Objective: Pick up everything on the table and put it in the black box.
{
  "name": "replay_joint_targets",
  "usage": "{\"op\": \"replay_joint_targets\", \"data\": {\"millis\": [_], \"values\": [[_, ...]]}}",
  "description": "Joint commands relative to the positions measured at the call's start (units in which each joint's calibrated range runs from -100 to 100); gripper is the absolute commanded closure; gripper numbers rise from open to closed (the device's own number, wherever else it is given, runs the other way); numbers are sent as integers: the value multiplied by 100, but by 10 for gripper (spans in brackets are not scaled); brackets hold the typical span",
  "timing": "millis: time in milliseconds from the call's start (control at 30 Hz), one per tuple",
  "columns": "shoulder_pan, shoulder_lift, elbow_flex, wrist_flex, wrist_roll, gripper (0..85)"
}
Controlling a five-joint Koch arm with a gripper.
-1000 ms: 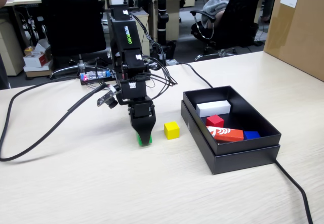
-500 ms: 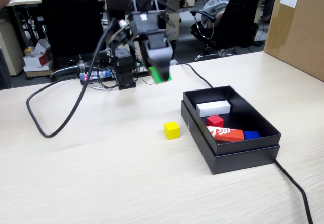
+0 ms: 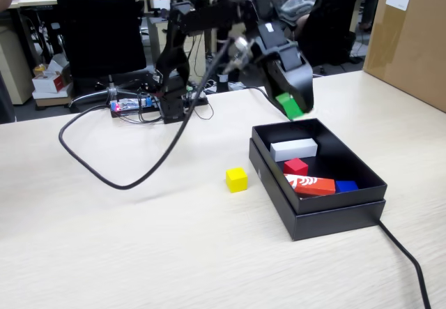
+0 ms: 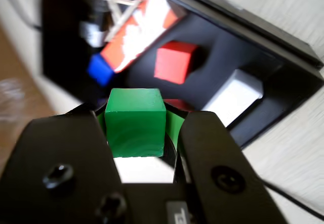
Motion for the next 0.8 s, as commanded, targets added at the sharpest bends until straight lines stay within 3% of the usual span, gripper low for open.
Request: {"op": "replay_joint_targets", "data": {"millis": [0, 600, 767], "values": [[137, 386, 643, 29, 39, 785], [430, 1705, 597, 81, 259, 774], [420, 1728, 362, 81, 259, 676]]}}
